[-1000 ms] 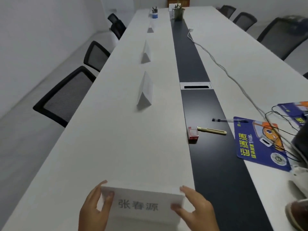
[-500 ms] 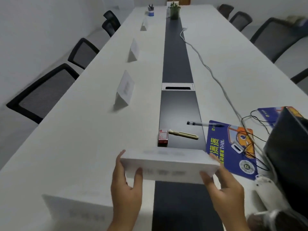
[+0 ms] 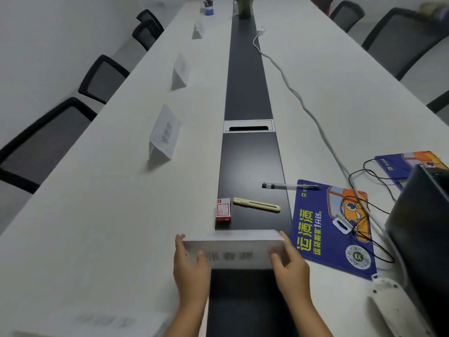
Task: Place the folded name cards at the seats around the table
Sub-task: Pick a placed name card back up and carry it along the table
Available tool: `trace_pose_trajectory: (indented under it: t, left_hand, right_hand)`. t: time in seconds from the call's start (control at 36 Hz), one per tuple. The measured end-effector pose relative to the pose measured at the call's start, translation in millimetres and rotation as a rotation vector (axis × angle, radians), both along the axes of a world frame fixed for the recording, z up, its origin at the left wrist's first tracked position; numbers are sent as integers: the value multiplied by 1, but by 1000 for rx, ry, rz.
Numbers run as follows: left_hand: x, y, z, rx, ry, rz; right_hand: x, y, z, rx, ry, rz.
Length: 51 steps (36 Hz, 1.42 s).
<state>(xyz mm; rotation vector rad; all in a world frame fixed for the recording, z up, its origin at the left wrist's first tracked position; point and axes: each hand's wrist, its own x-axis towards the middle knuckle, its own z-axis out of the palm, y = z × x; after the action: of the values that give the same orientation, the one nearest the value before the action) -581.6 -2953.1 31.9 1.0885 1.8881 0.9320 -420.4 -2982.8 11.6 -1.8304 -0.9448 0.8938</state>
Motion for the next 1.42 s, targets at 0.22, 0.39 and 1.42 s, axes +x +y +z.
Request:
trace_pose_trajectory:
  t: [0.22,0.39,1.42]
  left_hand:
    - [3,-10,-31,-43,18,-33]
    - [1,-14,-48,-48,84,21]
    - [-10,-2,-59,-58,191,1]
  right_hand:
    - [4,1,-22,-38,5,-45]
    - [3,-19,-55,-62,-363,-111]
    - [2,-8,-67,-54,-547,-117]
